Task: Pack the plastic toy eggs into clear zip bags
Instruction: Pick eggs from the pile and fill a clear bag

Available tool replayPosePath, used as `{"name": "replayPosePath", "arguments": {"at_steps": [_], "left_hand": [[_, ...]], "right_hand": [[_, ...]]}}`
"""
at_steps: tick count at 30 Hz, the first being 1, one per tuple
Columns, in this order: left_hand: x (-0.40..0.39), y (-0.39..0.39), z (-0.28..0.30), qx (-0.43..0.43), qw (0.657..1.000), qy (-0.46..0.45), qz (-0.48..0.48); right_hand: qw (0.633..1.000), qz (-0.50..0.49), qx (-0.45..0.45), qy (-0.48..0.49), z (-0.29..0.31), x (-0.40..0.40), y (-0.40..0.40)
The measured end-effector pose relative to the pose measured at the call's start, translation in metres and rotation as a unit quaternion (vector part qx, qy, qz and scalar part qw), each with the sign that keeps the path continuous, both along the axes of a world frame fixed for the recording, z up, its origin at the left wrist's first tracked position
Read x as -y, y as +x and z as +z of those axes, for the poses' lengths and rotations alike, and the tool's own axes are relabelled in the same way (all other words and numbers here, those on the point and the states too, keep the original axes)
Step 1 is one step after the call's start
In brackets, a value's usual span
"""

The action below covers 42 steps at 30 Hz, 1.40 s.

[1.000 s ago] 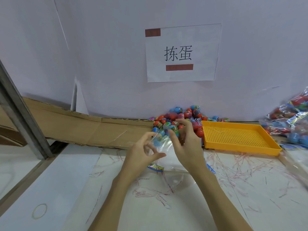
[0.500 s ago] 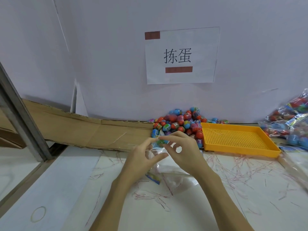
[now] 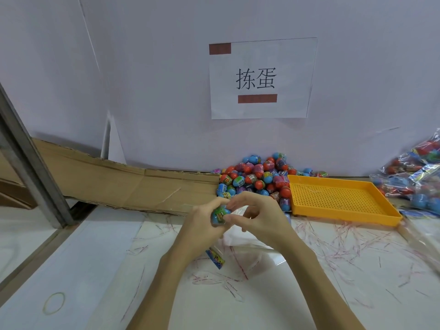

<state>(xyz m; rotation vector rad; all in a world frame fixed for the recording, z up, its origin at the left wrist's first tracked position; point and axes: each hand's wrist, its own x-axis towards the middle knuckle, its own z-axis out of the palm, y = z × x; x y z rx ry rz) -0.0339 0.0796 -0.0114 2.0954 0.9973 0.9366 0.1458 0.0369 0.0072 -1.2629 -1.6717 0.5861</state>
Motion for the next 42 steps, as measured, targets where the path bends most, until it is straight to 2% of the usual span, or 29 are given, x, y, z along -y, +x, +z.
{"name": "replayPosePath", "arguments": {"at_steps": [3, 6, 10, 12, 14, 20, 23, 25, 26, 28, 31, 34, 36, 37, 39, 42], "left_hand": [[-0.001, 0.000, 0.000, -0.004, 1.000, 0.018, 0.006], [-0.004, -0.002, -0.003, -0.003, 1.000, 0.024, 0.009], [-0.007, -0.003, -0.005, -0.060, 0.993, 0.097, 0.033], [-0.008, -0.005, -0.004, -0.098, 0.984, 0.145, 0.039], [-0.008, -0.006, -0.004, -0.111, 0.981, 0.152, 0.034], [-0.003, -0.004, -0.003, -0.092, 0.987, 0.129, 0.031], [-0.004, -0.006, -0.002, -0.092, 0.990, 0.091, 0.062], [-0.004, -0.007, 0.000, -0.073, 0.991, 0.042, 0.104], [-0.005, -0.007, 0.001, -0.049, 0.991, 0.008, 0.125], [-0.006, -0.007, 0.003, 0.001, 0.987, -0.045, 0.157], [-0.007, -0.005, 0.007, 0.109, 0.973, -0.132, 0.158], [-0.009, -0.005, 0.009, 0.260, 0.913, -0.292, 0.117], [-0.011, -0.005, 0.010, 0.321, 0.869, -0.373, 0.054], [-0.011, -0.005, 0.010, 0.335, 0.857, -0.391, 0.016], [-0.011, -0.004, 0.009, 0.327, 0.865, -0.378, -0.036], [-0.010, -0.005, 0.007, 0.272, 0.909, -0.314, -0.041]], "right_hand": [[1.000, 0.009, 0.014, 0.000, -0.002, 0.000, -0.003], [0.998, 0.047, 0.020, -0.042, -0.004, 0.003, -0.010], [0.988, 0.103, -0.033, -0.109, -0.004, 0.009, -0.021], [0.986, 0.110, -0.027, -0.121, -0.007, 0.008, -0.025], [0.985, 0.114, -0.013, -0.131, -0.010, 0.005, -0.025], [0.997, 0.052, -0.015, -0.048, -0.009, 0.003, -0.022], [0.999, 0.004, -0.046, 0.013, -0.003, 0.003, -0.019], [0.994, -0.074, -0.061, 0.052, -0.001, 0.000, -0.014], [0.988, -0.131, -0.049, 0.068, -0.001, -0.001, -0.010], [0.965, -0.247, 0.033, 0.076, -0.005, -0.004, 0.002], [0.937, -0.327, 0.121, 0.018, -0.017, -0.006, 0.017], [0.927, -0.346, 0.137, -0.051, -0.022, -0.005, 0.026], [0.916, -0.361, 0.152, -0.084, -0.024, -0.006, 0.031], [0.911, -0.369, 0.162, -0.093, -0.025, -0.006, 0.033], [0.903, -0.379, 0.175, -0.101, -0.026, -0.008, 0.035], [0.902, -0.389, 0.161, -0.093, -0.027, -0.009, 0.037]]}}
